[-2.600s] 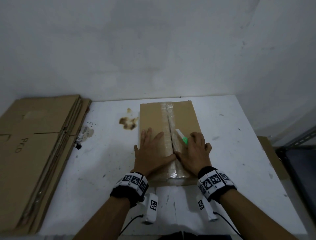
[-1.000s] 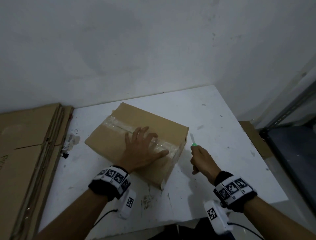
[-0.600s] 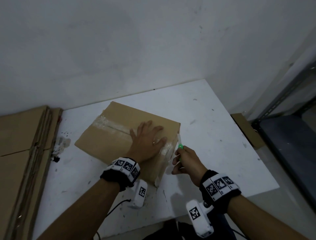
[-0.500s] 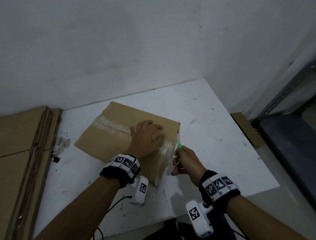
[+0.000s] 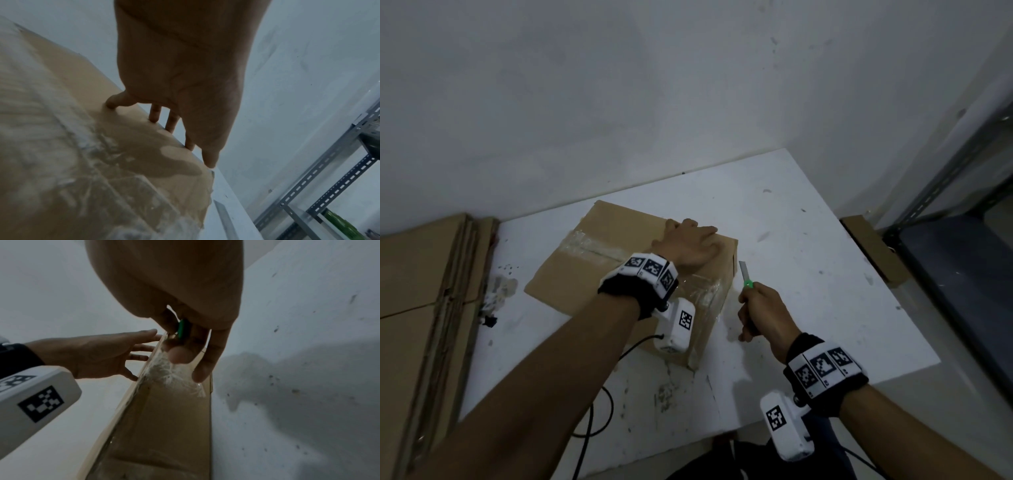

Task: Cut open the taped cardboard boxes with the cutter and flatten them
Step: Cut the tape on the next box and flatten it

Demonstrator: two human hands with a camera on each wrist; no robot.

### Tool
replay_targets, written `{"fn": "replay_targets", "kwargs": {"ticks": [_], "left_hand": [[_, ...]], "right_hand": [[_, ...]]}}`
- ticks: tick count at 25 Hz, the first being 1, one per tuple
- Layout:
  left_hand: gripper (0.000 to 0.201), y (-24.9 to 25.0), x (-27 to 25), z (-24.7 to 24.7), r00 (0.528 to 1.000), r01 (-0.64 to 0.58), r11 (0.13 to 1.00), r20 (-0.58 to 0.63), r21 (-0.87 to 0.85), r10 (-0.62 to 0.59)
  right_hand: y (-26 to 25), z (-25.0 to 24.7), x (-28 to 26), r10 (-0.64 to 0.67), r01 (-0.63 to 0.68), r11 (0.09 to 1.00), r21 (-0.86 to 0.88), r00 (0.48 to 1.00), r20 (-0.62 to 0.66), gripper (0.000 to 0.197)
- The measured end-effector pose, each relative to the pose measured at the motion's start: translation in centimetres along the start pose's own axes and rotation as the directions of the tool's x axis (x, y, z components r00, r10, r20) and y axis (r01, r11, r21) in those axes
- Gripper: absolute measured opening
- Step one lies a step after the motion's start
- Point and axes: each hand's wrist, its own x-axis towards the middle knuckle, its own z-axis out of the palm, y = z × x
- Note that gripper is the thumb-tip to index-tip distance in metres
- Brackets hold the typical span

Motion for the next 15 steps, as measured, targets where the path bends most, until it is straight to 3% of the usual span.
{"fn": "replay_targets", "kwargs": {"ticks": [3,6,15], "left_hand": [[0.088,1.9,-0.5,-1.2,0.998,0.029,0.994,0.057,0.105,-0.035],[0.087,3.4,-0.3,-1.7,0.997,0.046,0.969,0.051,0.243,-0.060],[0.079,3.8,0.6,-2.4,0.995,0.018,0.952,0.092,0.306,-0.049]], "right_hand": [[-0.6,0.6,0.1,0.036,-0.039,0.999,0.019,0.992,0.122,0.024],[-0.8,1.3,-0.2,0.054,-0.070,0.995,0.074,0.980,0.193,0.021],[-0.6,0.4,-0.3,0.005,0.006,0.999,-0.041,0.969,0.247,0.027]]}}
